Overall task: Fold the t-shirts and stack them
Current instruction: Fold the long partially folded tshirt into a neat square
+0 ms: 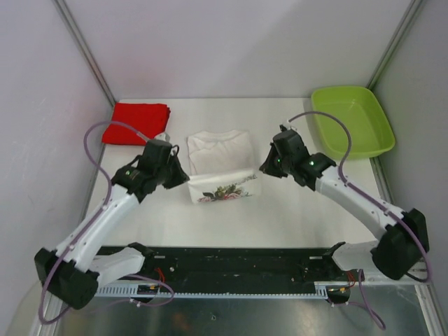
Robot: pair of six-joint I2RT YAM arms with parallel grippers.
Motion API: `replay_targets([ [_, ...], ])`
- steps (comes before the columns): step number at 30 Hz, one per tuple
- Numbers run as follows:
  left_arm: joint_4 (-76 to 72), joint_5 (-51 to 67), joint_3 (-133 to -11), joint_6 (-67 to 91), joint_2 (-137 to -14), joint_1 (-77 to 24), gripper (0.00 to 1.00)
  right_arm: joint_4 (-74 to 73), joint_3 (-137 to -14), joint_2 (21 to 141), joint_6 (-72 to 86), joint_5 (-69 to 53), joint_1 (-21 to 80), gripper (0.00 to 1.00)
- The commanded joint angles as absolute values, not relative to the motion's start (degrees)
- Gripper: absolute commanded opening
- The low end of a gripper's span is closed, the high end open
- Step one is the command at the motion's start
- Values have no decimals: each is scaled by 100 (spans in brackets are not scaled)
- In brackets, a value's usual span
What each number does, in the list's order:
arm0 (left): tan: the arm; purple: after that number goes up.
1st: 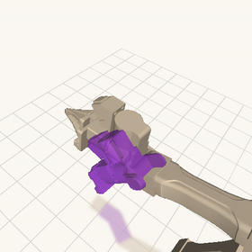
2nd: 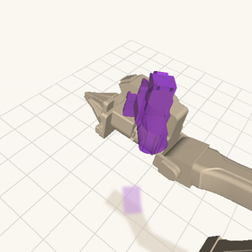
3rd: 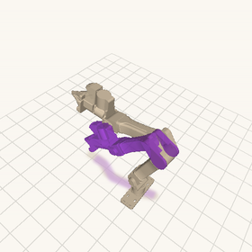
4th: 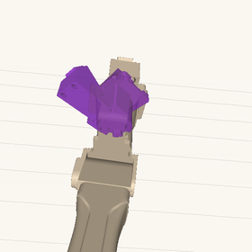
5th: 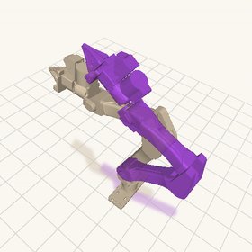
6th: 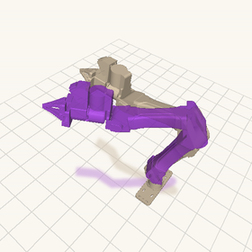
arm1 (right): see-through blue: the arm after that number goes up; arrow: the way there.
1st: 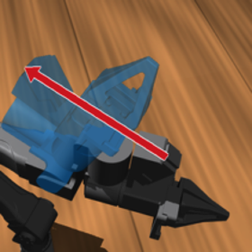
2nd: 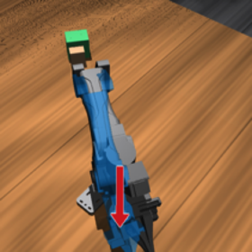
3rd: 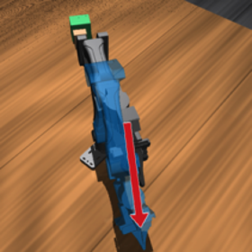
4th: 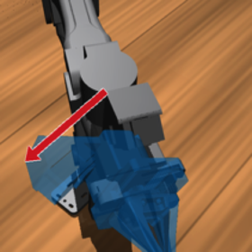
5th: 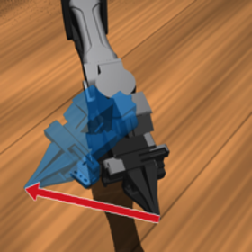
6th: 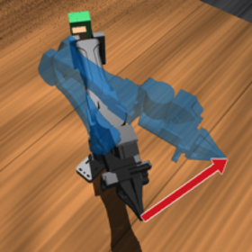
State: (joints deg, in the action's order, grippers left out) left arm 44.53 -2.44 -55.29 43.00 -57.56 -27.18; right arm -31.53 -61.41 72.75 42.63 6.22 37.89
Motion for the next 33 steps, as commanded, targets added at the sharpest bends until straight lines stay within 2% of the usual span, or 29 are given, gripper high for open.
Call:
replay_targets([
  [1,3780,-468,-6314,3849,-6578,-2380,0,-2579,-6851,7968,3694,419,3292,0],
  [15,3215,-187,-8062,3439,-8974,-1616,0,-2081,-8756,10031,3261,129,2612,0],
  [25,3086,-48,-8894,3380,-9901,-1387,0,-2276,-10205,11109,3119,160,2531,0],
  [33,3047,-50,-9308,3406,-10412,-1233,0,-2109,-10744,11816,3087,74,2440,0],
])
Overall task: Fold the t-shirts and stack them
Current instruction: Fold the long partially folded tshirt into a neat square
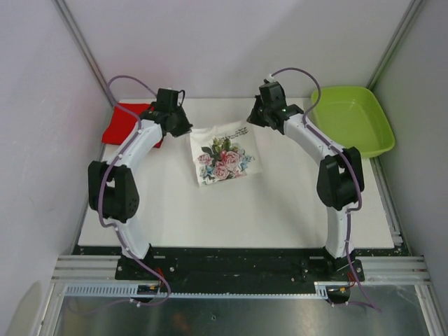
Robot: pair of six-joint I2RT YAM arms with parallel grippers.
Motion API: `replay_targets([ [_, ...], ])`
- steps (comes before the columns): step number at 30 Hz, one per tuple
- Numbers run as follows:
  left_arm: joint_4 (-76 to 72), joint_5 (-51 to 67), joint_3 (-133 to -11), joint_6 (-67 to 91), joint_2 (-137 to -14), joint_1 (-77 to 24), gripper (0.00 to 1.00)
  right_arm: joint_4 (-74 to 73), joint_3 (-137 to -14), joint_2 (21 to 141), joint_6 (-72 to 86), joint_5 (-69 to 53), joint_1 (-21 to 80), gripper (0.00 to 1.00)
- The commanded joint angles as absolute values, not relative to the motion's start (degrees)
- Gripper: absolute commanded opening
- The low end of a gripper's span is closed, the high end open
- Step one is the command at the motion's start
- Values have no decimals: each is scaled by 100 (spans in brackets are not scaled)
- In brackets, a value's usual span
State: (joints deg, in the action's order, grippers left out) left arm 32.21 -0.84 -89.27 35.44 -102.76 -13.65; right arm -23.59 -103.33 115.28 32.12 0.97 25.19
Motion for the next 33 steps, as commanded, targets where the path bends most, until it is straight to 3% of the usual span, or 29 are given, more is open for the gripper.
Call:
replay_targets([
  [1,3035,-47,-9360,3404,-10484,-1201,0,-2069,-10799,11893,3082,72,2429,0],
  [15,2937,-40,-10180,3295,-11504,-885,0,-1804,-11996,13068,3109,70,2339,0],
  [27,2885,123,-10863,3220,-12139,-624,0,-1022,-12328,13588,3163,65,2303,0],
  [33,2849,46,-11314,3155,-12615,-536,0,-881,-13173,14257,3245,-68,2310,0],
])
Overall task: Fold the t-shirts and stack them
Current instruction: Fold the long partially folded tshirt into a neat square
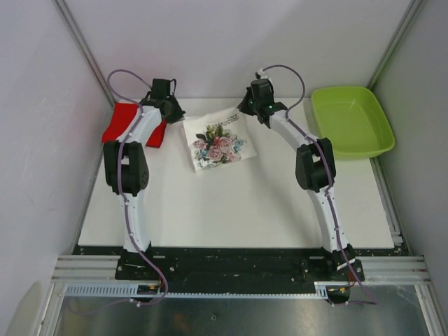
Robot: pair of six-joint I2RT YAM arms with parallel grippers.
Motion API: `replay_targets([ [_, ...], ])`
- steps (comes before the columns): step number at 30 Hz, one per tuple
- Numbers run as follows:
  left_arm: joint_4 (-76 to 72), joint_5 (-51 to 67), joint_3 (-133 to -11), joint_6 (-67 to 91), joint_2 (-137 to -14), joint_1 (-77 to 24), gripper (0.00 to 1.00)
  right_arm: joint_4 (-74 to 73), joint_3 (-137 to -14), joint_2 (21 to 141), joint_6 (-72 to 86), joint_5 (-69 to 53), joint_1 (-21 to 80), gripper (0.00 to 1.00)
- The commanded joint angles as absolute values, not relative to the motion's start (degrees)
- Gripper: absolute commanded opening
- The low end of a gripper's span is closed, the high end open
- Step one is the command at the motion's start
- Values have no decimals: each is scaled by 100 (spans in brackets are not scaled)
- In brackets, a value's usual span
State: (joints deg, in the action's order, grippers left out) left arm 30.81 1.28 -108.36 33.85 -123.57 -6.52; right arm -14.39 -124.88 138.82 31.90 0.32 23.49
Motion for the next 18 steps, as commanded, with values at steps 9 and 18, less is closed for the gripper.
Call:
replay_targets([
  [9,2764,-699,-11949,3157,-13623,-469,0,-465,-14285,15467,3386,-44,2322,0],
  [18,2750,-776,-11716,3182,-13856,-505,0,-896,-14243,15817,3388,0,2442,0],
])
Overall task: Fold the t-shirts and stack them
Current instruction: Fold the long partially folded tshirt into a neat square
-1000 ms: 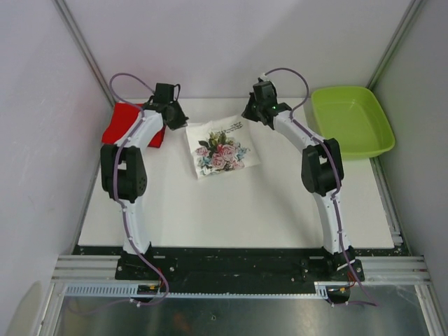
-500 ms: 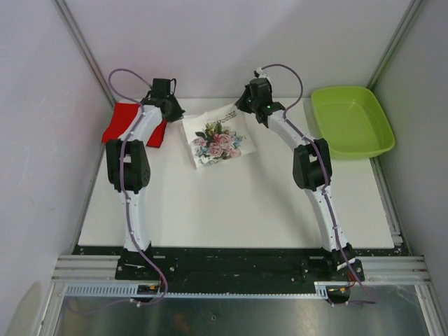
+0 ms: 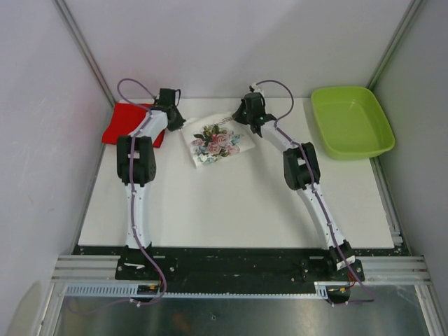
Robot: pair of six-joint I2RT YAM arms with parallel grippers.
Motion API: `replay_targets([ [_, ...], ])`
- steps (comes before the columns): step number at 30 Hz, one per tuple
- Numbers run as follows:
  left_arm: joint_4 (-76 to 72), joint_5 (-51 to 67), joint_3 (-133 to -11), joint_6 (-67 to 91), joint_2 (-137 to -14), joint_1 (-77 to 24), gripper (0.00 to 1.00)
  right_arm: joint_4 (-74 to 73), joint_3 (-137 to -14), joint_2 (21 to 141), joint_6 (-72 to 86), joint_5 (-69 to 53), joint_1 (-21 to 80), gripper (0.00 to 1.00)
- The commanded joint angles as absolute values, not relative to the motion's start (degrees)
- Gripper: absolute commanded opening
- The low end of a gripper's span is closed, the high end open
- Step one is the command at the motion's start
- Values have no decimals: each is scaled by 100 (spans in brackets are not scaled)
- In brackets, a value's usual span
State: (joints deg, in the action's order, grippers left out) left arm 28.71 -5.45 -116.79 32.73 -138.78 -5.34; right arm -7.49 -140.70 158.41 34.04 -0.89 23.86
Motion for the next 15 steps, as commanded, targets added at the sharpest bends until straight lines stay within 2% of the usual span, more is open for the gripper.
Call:
replay_targets([
  [1,2750,-775,-11685,3142,-13827,-538,0,-962,-14061,15753,3408,0,2447,0],
  [7,2765,-547,-11268,3031,-13578,-726,0,-1273,-12551,14939,3544,337,2450,0],
  [15,2741,-454,-9697,3128,-12731,-1063,0,-1065,-9996,13362,3671,449,2418,0],
])
